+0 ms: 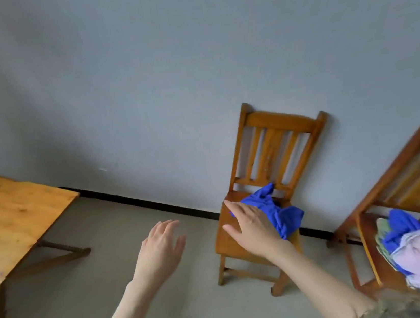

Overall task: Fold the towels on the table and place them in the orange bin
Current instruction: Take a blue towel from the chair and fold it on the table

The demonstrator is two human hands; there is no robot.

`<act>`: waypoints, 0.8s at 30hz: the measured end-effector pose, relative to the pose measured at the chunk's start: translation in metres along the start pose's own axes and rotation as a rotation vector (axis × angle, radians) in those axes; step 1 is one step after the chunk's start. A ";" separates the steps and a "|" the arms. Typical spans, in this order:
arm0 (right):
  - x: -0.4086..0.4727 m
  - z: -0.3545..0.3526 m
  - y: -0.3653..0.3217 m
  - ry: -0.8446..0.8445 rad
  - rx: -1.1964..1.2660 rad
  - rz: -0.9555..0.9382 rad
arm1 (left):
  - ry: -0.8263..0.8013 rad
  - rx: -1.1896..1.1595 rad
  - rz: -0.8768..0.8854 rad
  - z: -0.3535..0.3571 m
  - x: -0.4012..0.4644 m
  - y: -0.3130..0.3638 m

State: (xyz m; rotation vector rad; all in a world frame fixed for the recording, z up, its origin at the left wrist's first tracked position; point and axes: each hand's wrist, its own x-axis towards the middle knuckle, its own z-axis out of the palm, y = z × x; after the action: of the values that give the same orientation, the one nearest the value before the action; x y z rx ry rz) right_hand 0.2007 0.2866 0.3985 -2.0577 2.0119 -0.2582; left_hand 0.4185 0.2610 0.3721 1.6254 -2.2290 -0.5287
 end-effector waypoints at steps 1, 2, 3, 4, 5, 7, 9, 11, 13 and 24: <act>-0.004 -0.003 0.019 0.012 0.014 0.044 | -0.026 0.000 0.030 0.010 0.009 0.014; -0.008 -0.005 0.037 0.023 0.036 0.087 | -0.062 0.006 0.046 0.021 0.018 0.027; -0.011 -0.006 0.054 0.030 0.055 0.124 | -0.099 0.011 0.069 0.032 0.028 0.037; -0.014 -0.006 0.069 0.035 0.067 0.155 | -0.125 0.011 0.100 0.043 0.037 0.046; -0.015 -0.006 0.084 0.038 0.076 0.184 | -0.149 0.006 0.122 0.055 0.047 0.055; -0.014 -0.004 0.112 0.037 0.094 0.246 | -0.190 -0.007 0.152 0.077 0.066 0.069; -0.007 0.003 0.140 0.028 0.097 0.304 | -0.231 -0.007 0.176 0.099 0.087 0.080; 0.002 0.011 0.168 0.002 0.097 0.347 | -0.272 -0.019 0.186 0.124 0.109 0.089; 0.013 0.020 0.196 -0.034 0.084 0.389 | -0.316 -0.037 0.179 0.151 0.131 0.095; 0.064 0.085 0.315 -0.254 0.225 0.676 | -0.770 0.132 0.153 0.281 0.222 0.121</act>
State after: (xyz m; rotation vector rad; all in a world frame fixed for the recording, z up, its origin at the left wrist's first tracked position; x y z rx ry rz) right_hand -0.0723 0.2230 0.2203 -1.1247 2.2455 -0.0776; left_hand 0.1205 0.1113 0.1940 1.4378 -2.9475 -1.1352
